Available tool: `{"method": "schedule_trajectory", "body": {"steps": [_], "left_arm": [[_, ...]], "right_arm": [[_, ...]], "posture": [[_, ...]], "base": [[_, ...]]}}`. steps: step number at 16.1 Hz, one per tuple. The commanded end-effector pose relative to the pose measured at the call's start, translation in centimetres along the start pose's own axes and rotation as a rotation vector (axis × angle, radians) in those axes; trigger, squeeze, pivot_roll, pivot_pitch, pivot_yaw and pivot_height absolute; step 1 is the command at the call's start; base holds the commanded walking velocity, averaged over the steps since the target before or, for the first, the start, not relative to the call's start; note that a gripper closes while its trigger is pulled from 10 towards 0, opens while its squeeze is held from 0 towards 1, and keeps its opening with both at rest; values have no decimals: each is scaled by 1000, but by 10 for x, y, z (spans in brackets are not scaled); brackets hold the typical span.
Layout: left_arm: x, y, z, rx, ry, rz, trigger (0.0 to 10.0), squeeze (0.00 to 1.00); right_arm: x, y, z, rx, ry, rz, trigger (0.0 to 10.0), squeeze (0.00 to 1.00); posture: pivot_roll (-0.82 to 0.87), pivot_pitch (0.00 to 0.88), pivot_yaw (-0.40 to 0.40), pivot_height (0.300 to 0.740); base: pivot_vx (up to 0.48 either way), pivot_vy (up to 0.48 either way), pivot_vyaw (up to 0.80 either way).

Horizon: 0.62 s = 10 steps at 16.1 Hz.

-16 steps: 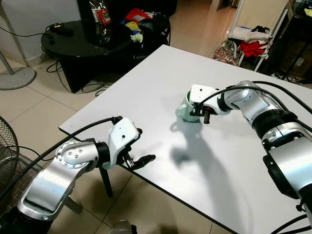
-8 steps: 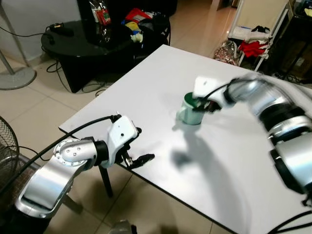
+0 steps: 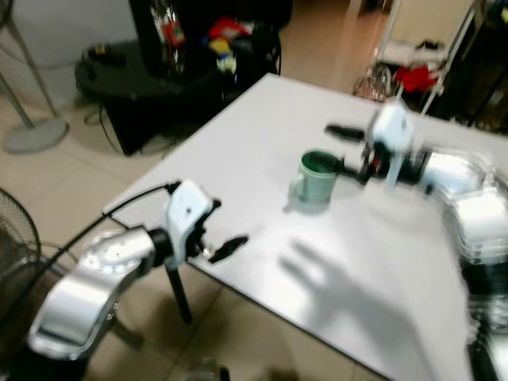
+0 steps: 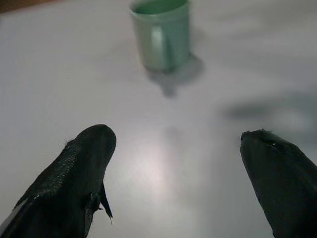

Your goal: Setting the table

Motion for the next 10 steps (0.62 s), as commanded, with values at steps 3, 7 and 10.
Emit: {"method": "schedule_trajectory", "body": {"steps": [3, 7, 10], "left_arm": [[12, 7, 17, 216, 24, -94, 10000, 0], [10, 14, 29, 323, -1, -98, 10000, 0], [11, 13, 34, 396, 31, -124, 10000, 0]], "right_arm": [[-3, -21, 23, -301, 125, -49, 10000, 1000], [-2, -25, 68, -341, 279, -49, 10000, 1000], [-11, -24, 76, -415, 303, 17, 10000, 1000]], "posture": [[36, 0, 106, 740], [26, 0, 121, 740], [40, 0, 89, 740]], "base": [[0, 0, 750], [0, 0, 800], [0, 0, 800]]}}
Point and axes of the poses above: a point about 5 cm out from each wrist's last joint towards the gripper, its own y axis pointing out of the wrist towards the gripper, its own x axis along the axis of the wrist's last joint, z = x × y, the point moved 4 cm from there along y, pointing out of the wrist towards the gripper, and after that the axes turned 6 degrees about -y, right-handed, at the moved point
